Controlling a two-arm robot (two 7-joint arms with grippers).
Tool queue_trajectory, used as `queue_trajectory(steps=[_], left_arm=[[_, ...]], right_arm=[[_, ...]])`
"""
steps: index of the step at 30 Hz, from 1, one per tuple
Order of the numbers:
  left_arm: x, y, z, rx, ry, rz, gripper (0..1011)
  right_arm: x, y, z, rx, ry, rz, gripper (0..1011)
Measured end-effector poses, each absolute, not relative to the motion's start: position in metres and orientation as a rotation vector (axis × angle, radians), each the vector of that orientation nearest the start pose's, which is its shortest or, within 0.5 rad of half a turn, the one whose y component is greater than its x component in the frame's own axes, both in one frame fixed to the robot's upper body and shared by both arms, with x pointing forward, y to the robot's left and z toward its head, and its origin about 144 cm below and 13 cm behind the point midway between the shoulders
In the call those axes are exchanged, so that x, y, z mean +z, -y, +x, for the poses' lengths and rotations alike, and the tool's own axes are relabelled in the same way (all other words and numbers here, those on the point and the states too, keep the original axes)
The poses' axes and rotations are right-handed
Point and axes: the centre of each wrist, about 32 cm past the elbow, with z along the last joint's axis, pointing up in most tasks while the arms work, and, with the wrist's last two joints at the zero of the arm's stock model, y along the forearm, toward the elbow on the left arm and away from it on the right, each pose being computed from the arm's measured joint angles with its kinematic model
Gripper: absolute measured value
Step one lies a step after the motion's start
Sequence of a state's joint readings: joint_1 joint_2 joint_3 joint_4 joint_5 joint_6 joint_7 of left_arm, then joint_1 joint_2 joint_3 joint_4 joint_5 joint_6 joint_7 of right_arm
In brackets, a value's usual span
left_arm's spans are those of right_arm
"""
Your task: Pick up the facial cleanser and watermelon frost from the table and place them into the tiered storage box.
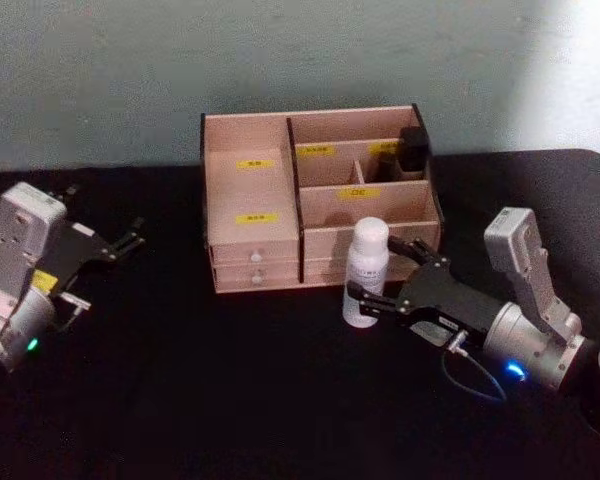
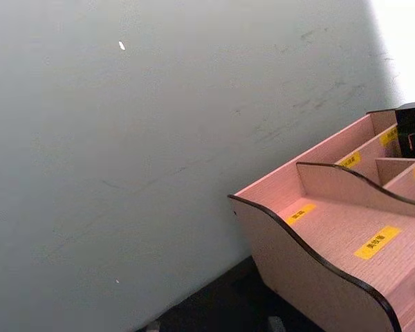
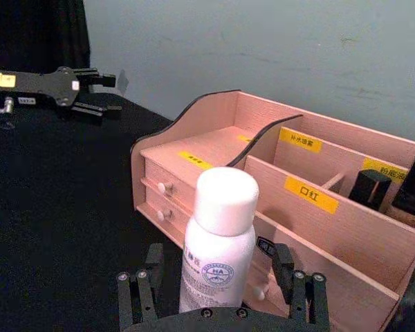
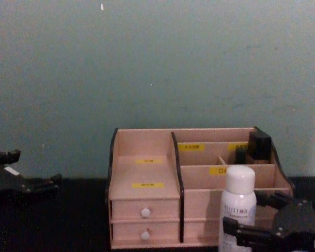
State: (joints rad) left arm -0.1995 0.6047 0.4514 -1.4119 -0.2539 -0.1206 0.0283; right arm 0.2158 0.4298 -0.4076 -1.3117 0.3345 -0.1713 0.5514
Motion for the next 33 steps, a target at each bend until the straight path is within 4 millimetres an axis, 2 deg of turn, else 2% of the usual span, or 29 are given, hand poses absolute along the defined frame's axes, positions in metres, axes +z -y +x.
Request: queue_trajectory(steps=[33], left_arm=[[1.140, -0.310, 0.489, 1.248, 0.285, 0.305, 1001]], right_arm=[[1.114, 0.263, 0.513, -0.721, 0.022, -0.134, 1003]])
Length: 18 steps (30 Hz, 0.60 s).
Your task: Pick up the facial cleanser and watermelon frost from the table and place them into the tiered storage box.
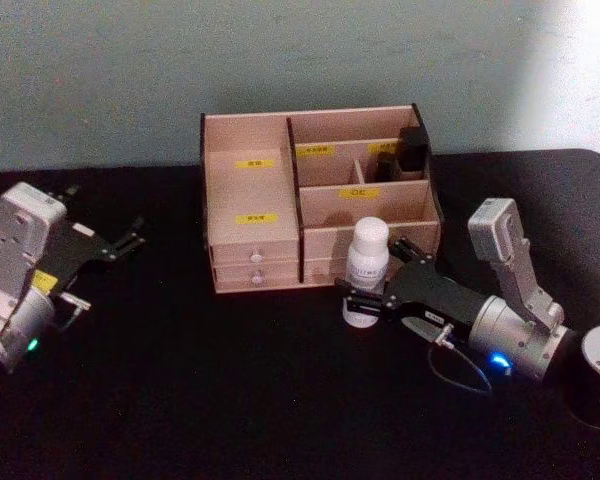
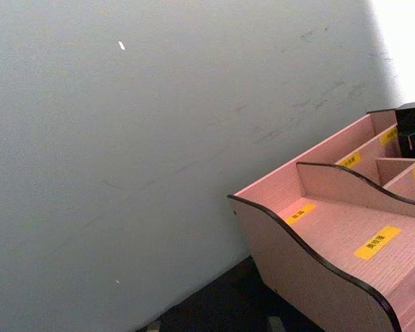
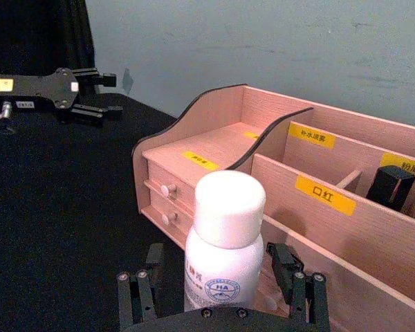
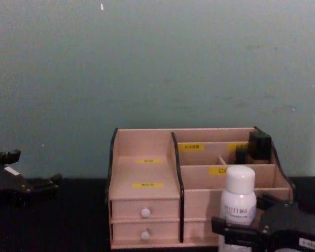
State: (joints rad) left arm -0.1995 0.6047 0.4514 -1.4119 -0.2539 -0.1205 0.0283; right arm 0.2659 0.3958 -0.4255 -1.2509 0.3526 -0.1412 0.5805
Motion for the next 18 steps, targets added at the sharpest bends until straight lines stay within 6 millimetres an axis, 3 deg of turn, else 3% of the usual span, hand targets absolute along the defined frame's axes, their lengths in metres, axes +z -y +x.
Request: queue_trajectory(steps=[18], left_arm=[[1.1398, -0.3097, 0.4886, 1.248, 0.285, 0.304, 1001]], right_arm=[[1.1139, 0.2629, 0.5127, -0.724, 0.021, -0.136, 1003]])
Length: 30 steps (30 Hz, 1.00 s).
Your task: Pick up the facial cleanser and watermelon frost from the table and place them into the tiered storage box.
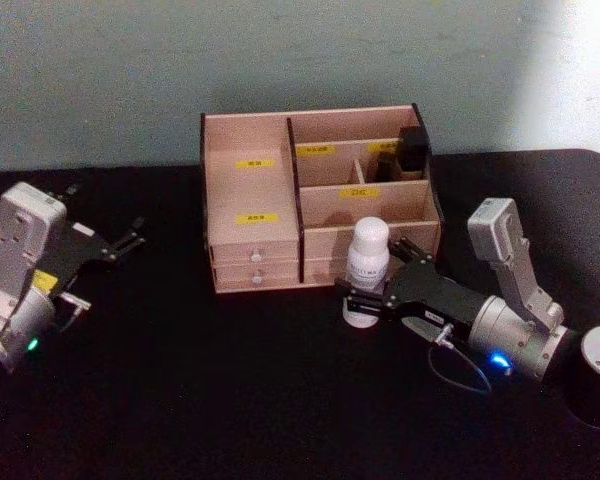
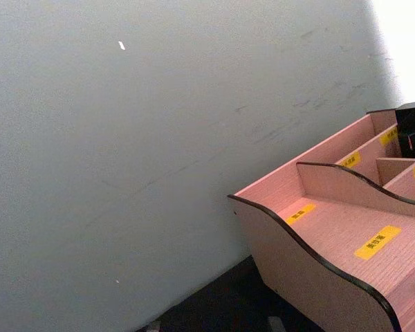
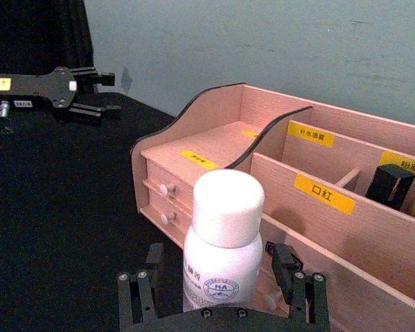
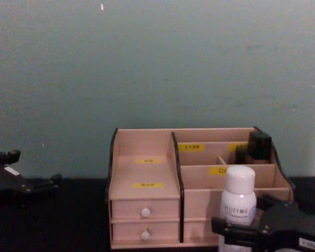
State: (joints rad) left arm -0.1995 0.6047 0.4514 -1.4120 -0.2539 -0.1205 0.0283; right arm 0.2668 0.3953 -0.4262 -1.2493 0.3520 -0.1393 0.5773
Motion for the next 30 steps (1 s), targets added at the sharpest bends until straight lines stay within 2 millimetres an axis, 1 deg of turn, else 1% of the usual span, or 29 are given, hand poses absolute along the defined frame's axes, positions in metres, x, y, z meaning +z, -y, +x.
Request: queue_trajectory(steps=[8, 11, 12, 13, 14, 16, 17, 23, 30], left_arm=[[1.1398, -0.3097, 0.4886, 1.248, 0.285, 0.304, 1001], [1.1398, -0.3097, 0.4886, 1.248, 0.285, 0.304, 1001], [1.1398, -0.3097, 0.4886, 1.248, 0.285, 0.304, 1001], [1.1398, -0.3097, 0.4886, 1.248, 0.285, 0.304, 1001], [1.1398, -0.3097, 0.4886, 1.248, 0.285, 0.304, 1001], [1.1398, -0.3097, 0.4886, 1.248, 0.285, 0.304, 1001], [1.1398, -0.3097, 0.4886, 1.248, 0.285, 0.304, 1001], [1.1398, -0.3097, 0.4886, 1.248, 0.285, 0.304, 1001], [1.1398, -0.3097, 0.4886, 1.248, 0.285, 0.304, 1001]], right_arm=[[1.1139, 0.2630, 0.5125, -0.724, 0.021, -0.136, 996], [1.1139, 0.2630, 0.5124, -0.724, 0.022, -0.136, 927], [1.1139, 0.2630, 0.5124, -0.724, 0.022, -0.136, 883], [1.1139, 0.2629, 0.5124, -0.724, 0.022, -0.136, 883], [1.1139, 0.2629, 0.5124, -0.724, 0.022, -0.136, 850], [1.1139, 0.2629, 0.5124, -0.724, 0.022, -0.136, 816], [1.1139, 0.2629, 0.5124, -0.724, 0.022, -0.136, 761], [1.1139, 0.2629, 0.5124, -0.724, 0.022, -0.135, 593], [1.1139, 0.2629, 0.5124, -0.724, 0.022, -0.135, 590]])
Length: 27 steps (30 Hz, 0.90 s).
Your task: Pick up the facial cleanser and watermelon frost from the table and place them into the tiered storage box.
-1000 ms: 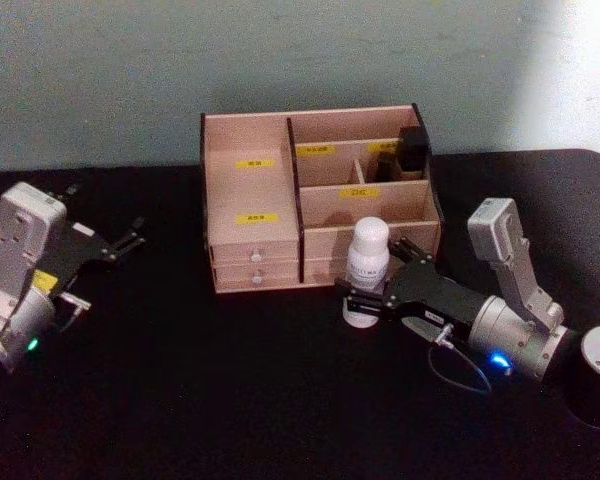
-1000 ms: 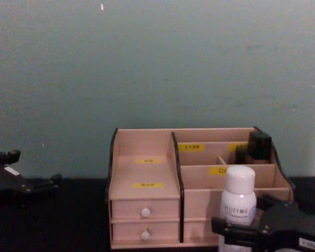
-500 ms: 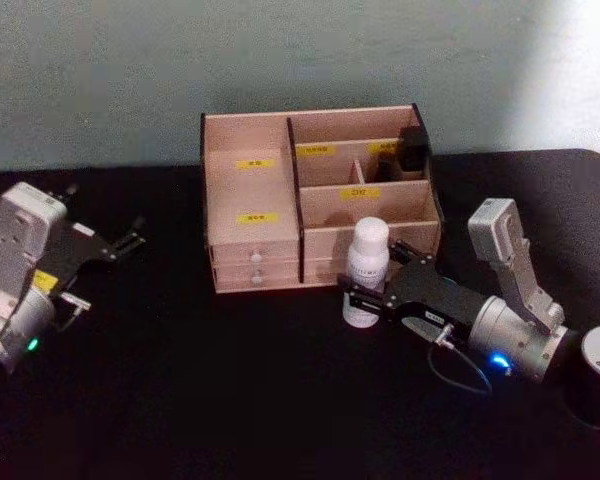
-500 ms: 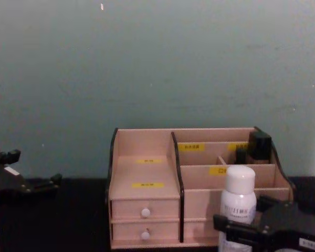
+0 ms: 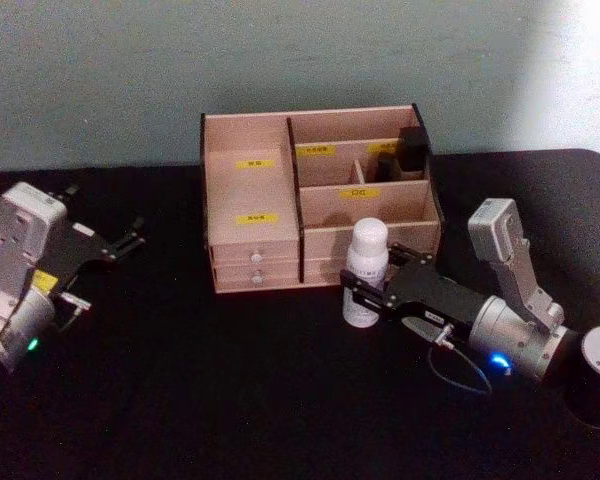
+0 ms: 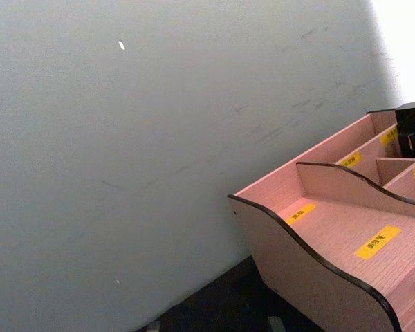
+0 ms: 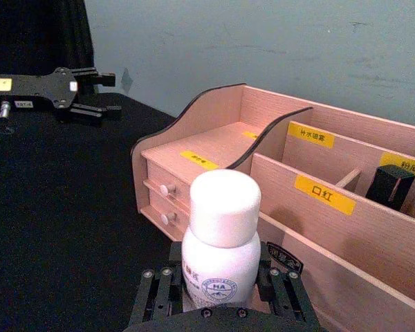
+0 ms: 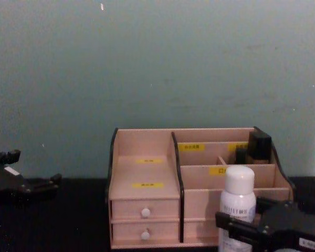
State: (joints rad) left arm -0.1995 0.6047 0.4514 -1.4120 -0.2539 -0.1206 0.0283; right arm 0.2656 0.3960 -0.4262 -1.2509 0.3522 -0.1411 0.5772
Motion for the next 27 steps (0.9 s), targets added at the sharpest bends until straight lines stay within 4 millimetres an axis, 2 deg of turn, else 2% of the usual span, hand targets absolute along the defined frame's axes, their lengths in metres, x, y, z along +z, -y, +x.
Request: queue_trajectory(steps=[19, 27], left_arm=[[1.140, -0.310, 0.489, 1.248, 0.285, 0.304, 1001], [1.140, -0.310, 0.489, 1.248, 0.285, 0.305, 1001]], right_arm=[[1.115, 0.264, 0.512, -0.722, 0.023, -0.133, 590], [1.128, 0.266, 0.510, -0.707, 0.002, -0.094, 590]])
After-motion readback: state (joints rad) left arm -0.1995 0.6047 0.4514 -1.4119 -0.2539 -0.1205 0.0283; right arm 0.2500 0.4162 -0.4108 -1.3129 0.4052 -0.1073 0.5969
